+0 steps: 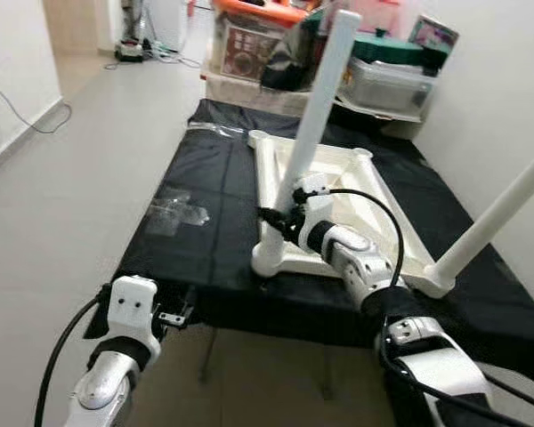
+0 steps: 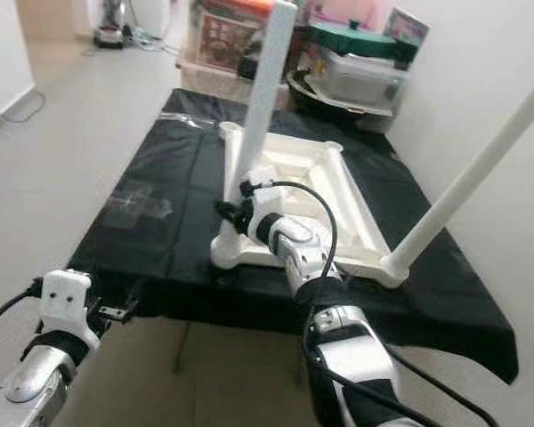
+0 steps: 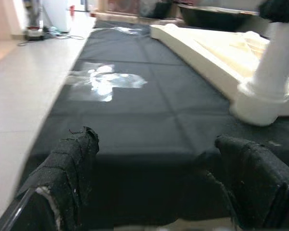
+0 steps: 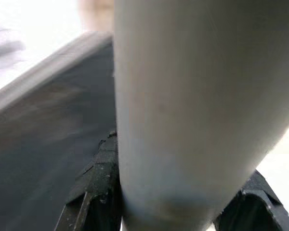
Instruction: Building children table
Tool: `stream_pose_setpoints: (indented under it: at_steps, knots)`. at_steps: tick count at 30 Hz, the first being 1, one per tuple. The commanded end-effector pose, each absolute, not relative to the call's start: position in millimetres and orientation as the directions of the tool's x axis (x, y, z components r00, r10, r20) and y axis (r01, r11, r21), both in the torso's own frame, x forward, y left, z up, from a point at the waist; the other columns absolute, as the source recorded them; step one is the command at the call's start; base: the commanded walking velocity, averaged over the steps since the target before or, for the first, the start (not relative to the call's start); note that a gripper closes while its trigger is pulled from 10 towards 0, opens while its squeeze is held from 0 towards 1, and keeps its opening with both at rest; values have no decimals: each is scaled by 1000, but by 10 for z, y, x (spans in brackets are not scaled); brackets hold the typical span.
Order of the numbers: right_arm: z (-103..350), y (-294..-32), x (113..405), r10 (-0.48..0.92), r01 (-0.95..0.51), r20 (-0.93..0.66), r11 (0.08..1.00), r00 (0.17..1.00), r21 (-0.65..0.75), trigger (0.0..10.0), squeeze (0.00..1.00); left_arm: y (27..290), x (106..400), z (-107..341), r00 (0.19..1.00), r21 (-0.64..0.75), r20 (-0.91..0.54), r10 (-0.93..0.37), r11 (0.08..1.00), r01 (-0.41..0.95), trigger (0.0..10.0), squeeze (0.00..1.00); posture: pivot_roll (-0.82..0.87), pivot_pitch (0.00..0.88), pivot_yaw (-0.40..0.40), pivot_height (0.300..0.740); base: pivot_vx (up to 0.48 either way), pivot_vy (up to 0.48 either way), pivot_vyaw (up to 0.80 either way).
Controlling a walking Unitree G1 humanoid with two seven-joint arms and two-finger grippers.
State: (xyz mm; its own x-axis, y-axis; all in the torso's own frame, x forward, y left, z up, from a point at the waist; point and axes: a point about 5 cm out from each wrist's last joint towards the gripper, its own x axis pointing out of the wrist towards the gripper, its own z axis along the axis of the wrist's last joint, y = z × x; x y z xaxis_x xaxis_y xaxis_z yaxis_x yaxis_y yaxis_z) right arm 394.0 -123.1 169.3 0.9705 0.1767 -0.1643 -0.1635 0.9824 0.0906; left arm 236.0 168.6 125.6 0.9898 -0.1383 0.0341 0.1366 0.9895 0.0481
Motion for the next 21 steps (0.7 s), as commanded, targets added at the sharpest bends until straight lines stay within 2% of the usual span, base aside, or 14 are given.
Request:
stream_pose_setpoints:
  at_steps: [1, 2, 6, 7, 8, 9, 12, 13, 14, 15, 18, 19, 20, 21]
  knots:
    - [1582, -1575, 3892, -72, 84, -227, 995, 971, 44, 0, 0, 1643, 2341, 1255, 987, 52, 34, -154, 987, 153, 10000, 0, 199, 0, -208, 740, 0, 0, 0]
    - [1471, -1553, 3764, -149, 168, -267, 984, 952, 52, 0, 0, 1641, 2337, 1250, 987, 52, 32, -157, 987, 155, 10000, 0, 196, 0, -202, 740, 0, 0, 0]
    - [1378, -1310, 3533, -96, 121, -301, 990, 949, 67, 0, 0, 1641, 2332, 1244, 987, 51, 27, -161, 986, 160, 10000, 0, 189, 0, -189, 740, 0, 0, 0]
    - [1402, -1229, 3484, -70, 90, -288, 994, 955, 58, 4392, 0, 1641, 2332, 1239, 986, 51, 24, -163, 986, 162, 10000, 0, 182, 0, -182, 740, 0, 0, 0]
    - [1402, -1229, 3484, -70, 90, -288, 994, 955, 58, 4392, 0, 1641, 2332, 1239, 986, 51, 24, -163, 986, 162, 10000, 0, 182, 0, -182, 740, 0, 0, 0]
    - [1441, -1190, 3489, -69, 87, -272, 995, 960, 55, 10000, 0, 1640, 2334, 1234, 986, 50, 22, -166, 985, 165, 10000, 0, 177, 0, -178, 740, 0, 0, 0]
    - [1554, -1145, 3543, -39, 52, -225, 997, 974, 51, 10000, 0, 1633, 2339, 1227, 985, 49, 20, -172, 984, 171, 10000, 0, 174, 0, -179, 740, 0, 0, 0]
    - [1628, -1163, 3569, -36, 52, -188, 996, 981, 78, 10000, 557, 1633, 2343, 1226, 985, 50, 20, -173, 984, 172, 10000, 0, 175, 0, -179, 740, 0, 0, 0]
    - [1628, -1163, 3569, -36, 52, -188, 996, 981, 78, 10000, 557, 1633, 2343, 1226, 985, 50, 20, -173, 984, 172, 10000, 0, 175, 0, -179, 740, 0, 0, 0]
    - [1725, -1184, 3602, -4, 18, -136, 995, 991, 99, 10000, 1000, 1637, 2349, 1227, 985, 50, 21, -172, 984, 171, 10000, 0, 178, 0, -181, 740, 0, 0, 0]
    - [1904, -1195, 3640, 84, -75, -67, 989, 994, 127, 10000, 1000, 1644, 2355, 1229, 985, 50, 22, -170, 984, 168, 10000, 0, 179, 0, -182, 740, 0, 0, 0]
    - [2045, -1207, 3676, 180, -179, 0, 978, 984, 106, 10000, 0, 1646, 2359, 1228, 985, 50, 23, -169, 985, 168, 10000, 0, 176, 0, -180, 740, 0, 0, 0]
    - [2045, -1207, 3676, 180, -179, 0, 978, 984, 106, 10000, 0, 1646, 2359, 1228, 985, 50, 23, -169, 985, 168, 10000, 0, 176, 0, -180, 740, 0, 0, 0]
    - [2184, -1230, 3685, 285, -288, 64, 956, 957, 61, 10000, 0, 1644, 2362, 1228, 985, 49, 24, -170, 984, 169, 10000, 0, 174, 0, -180, 740, 0, 0, 0]
